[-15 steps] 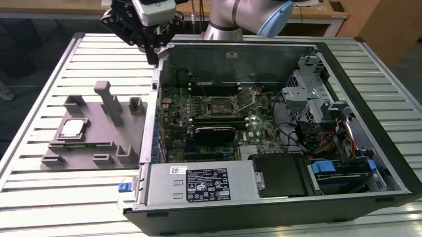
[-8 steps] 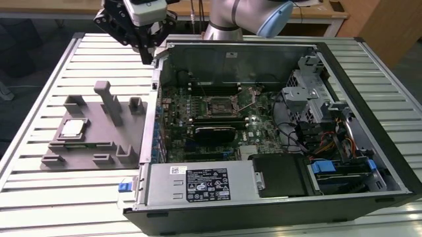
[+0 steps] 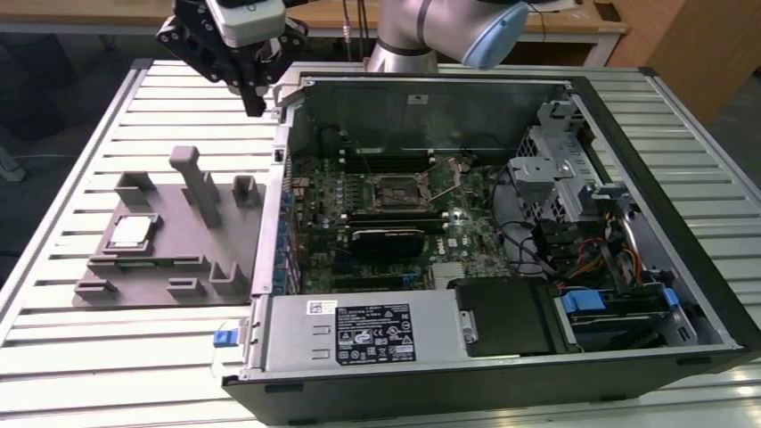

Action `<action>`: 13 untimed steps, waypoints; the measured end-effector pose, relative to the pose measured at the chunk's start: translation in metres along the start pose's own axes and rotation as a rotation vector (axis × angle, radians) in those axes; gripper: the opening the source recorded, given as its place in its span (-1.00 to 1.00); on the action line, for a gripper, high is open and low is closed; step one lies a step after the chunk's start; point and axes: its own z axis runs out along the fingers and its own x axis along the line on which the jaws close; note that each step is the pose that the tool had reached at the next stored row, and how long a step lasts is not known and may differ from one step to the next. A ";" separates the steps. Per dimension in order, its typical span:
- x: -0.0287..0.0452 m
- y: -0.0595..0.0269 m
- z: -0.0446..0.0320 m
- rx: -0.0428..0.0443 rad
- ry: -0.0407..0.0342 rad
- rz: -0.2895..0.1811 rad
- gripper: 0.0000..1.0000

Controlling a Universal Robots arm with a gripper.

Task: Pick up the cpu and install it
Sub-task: 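Reach for the cpu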

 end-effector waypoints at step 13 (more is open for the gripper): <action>0.0225 -0.0021 0.0078 0.0000 -0.0001 0.001 -0.79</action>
